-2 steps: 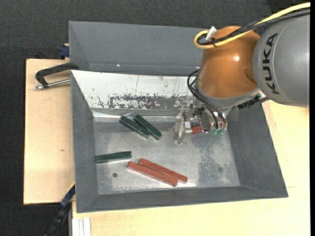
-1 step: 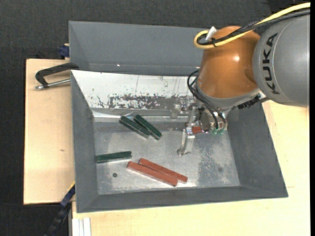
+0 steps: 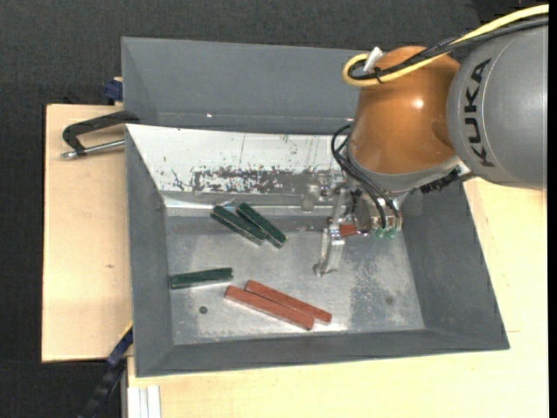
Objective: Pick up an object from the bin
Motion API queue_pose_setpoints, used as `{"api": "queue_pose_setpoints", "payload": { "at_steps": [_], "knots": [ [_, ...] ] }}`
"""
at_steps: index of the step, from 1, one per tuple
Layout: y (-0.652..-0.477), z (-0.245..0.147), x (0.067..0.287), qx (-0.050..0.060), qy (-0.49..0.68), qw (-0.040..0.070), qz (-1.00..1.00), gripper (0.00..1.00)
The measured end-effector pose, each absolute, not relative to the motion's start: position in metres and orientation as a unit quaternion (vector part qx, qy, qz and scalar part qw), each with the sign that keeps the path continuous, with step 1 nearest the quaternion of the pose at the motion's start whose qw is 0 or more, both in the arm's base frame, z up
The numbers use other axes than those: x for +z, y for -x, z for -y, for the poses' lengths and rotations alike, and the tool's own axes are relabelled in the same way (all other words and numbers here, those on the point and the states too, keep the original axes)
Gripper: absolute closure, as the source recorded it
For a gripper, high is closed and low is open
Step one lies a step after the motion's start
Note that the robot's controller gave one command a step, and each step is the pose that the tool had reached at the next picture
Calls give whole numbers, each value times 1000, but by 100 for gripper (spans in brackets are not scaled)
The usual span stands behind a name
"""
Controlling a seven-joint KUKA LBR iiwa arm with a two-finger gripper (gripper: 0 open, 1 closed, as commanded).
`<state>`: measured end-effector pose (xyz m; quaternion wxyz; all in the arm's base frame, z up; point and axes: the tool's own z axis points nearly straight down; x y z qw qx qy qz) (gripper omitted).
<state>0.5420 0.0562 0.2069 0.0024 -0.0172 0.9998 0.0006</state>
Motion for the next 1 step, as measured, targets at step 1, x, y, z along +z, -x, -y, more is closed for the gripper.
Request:
{"api": "queue_pose_setpoints", "payload": {
  "at_steps": [1],
  "knots": [
    [-556, -73, 163, 1, -16, 4, -1000, 0]
  ]
}}
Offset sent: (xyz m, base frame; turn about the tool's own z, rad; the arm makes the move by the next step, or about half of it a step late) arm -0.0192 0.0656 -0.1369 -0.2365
